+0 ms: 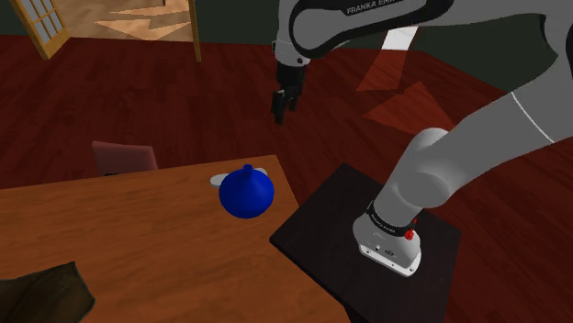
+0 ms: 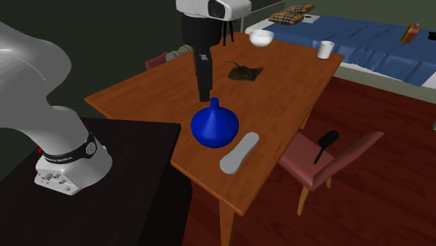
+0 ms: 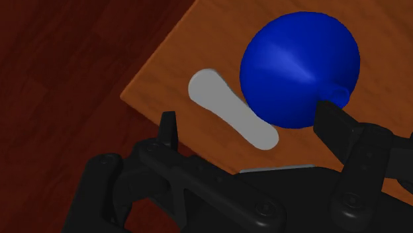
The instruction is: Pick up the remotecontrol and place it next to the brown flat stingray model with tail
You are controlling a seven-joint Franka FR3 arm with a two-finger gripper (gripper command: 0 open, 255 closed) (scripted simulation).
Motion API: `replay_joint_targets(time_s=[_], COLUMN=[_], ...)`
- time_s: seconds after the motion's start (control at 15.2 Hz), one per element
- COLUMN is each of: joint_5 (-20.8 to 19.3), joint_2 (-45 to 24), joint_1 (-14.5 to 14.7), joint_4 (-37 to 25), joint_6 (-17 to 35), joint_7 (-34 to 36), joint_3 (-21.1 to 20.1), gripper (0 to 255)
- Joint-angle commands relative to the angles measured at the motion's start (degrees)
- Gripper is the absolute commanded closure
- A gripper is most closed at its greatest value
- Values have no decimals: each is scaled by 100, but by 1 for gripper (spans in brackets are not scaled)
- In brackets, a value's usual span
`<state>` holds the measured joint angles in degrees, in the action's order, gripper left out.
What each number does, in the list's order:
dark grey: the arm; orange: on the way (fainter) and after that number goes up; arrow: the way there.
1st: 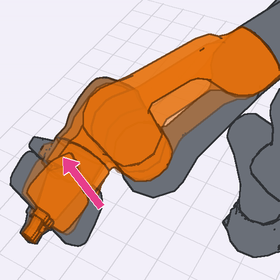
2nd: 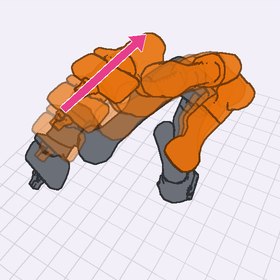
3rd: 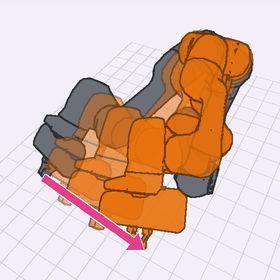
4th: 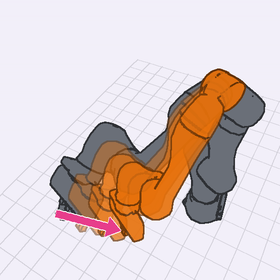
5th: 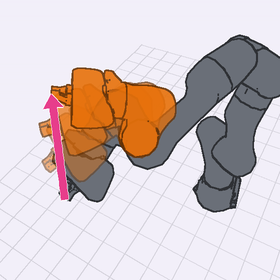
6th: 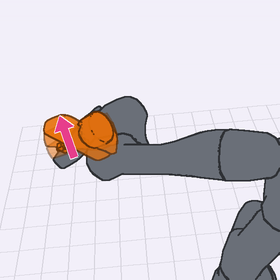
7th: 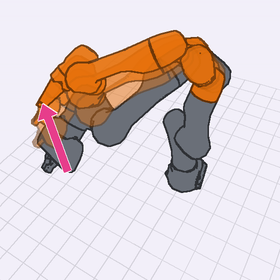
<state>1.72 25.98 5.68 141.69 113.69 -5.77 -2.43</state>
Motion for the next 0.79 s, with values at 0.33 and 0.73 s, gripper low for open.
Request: replay_joint_targets(time_s=[0.33, 0.73], joint_5=[-26, -76], joint_2=[-1388, -2663], joint_1=[205, 355], joint_4=[-137, -499], joint_6=[1312, 2266], joint_7=[-704, -1226], joint_3=[-31, -133], gripper=[0, 0])
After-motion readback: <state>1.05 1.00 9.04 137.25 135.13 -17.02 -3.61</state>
